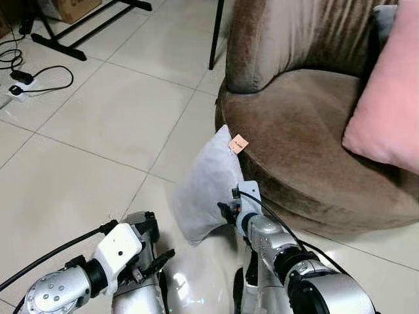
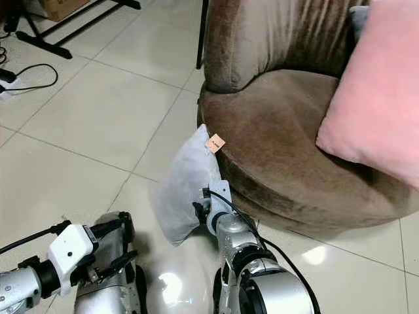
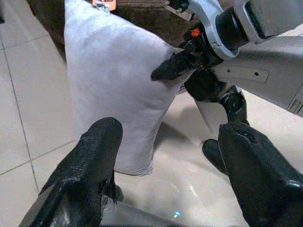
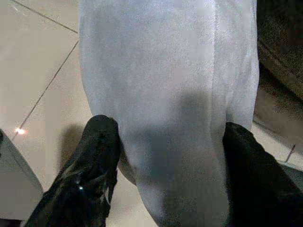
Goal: Move the pillow to the sofa from floor
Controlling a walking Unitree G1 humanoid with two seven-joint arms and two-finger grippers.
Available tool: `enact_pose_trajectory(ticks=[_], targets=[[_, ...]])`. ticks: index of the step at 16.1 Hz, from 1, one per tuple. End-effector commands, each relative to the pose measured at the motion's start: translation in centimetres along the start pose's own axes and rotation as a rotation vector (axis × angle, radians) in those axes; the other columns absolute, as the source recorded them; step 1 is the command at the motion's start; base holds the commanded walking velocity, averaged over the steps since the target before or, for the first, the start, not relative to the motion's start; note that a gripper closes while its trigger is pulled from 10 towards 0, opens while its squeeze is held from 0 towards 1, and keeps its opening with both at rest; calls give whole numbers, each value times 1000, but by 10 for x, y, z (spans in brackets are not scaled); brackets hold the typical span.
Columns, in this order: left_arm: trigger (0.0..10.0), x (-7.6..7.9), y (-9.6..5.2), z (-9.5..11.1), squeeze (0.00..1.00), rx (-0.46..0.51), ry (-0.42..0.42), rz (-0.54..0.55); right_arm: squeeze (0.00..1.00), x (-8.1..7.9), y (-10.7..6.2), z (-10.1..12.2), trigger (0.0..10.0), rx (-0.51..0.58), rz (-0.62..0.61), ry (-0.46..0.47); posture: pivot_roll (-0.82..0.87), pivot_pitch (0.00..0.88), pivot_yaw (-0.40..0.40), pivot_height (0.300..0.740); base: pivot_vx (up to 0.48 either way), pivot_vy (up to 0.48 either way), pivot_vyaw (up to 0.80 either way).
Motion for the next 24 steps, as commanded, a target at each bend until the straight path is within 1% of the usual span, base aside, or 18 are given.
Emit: enact_pose_trajectory(ticks=[1, 6, 8, 11, 13, 15, 16, 17, 18, 19, 20, 21, 22, 23, 24], targets=[[10000, 5, 1, 1, 0, 4, -6, -19, 0, -1, -1, -8, 0, -18, -1, 11, 158, 229, -69, 501, 0, 0, 0], [10000, 4, 4, 2, 0, 8, -7, -17, 0, -1, -1, -9, 0, -23, 3, 14, 159, 220, -75, 501, 0, 0, 0], [10000, 2, 5, 3, 0, 9, -5, -12, 0, -4, -1, -9, 0, -24, 21, 1, 162, 220, -74, 501, 0, 0, 0], [10000, 0, 5, 3, 0, 8, -1, -7, 0, -5, 0, -6, 0, -17, 31, 16, 162, 204, -73, 501, 0, 0, 0], [10000, -3, 6, 3, 0, 9, 1, -1, 0, -8, 0, -3, 0, -6, 48, 11, 161, 190, -71, 501, 0, 0, 0], [10000, -7, 8, 4, 0, 17, 3, 8, 0, -13, 0, 4, 0, 28, 91, 19, 158, 157, -68, 501, 0, 0, 0], [10000, -18, 13, 1, 0, 39, 2, 63, 0, -26, 0, 13, 0, 68, 189, -24, 136, 111, -62, 501, 0, 0, 0], [10000, -22, 13, -1, 0, 46, -5, 88, 0, -30, -1, 17, 0, 96, 227, -36, 124, 80, -58, 501, 0, 0, 0], [10000, -23, 12, 0, 0, 52, -5, 99, 0, -30, -2, 21, 0, 117, 243, -23, 117, 33, -57, 501, 0, 0, 0], [10000, -24, 11, 4, 0, 67, 1, 122, 0, -27, -4, 29, 0, 168, 268, 14, 114, 0, -56, 501, 0, 0, 0], [10000, -26, 13, 12, 0, 101, 10, 166, 0, -19, -11, 42, 0, 255, 303, 82, 120, 0, -68, 501, 0, 0, 0], [10000, -29, 14, 18, 0, 130, 11, 197, 0, -14, -17, 50, 0, 313, 320, 104, 119, 0, -78, 501, 0, 0, 0], [10000, -35, 16, 27, 0, 183, 6, 253, 0, -6, -31, 58, 0, 388, 331, 119, 99, 0, -74, 501, 0, 0, 0], [10000, -39, 17, 30, 0, 210, -3, 281, 0, -2, -41, 61, 0, 423, 329, 125, 83, 0, -64, 501, 0, 0, 0], [10000, -47, 18, 32, 0, 227, -1, 336, 0, 6, -55, 65, 0, 465, 304, 141, 75, 0, -61, 501, 0, 0, 0]])
Point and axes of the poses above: a point about 5 cm out from each wrist's last joint towards the gripper, its own y axis pointing out of the wrist towards the gripper, its own z axis along the axis of the wrist's last joint, x = y × z, the point moved 4 cm from there along y, pointing out of the wrist towards the gripper, and after that the axes turned 10 degrees about -y, right-handed, at the moved point
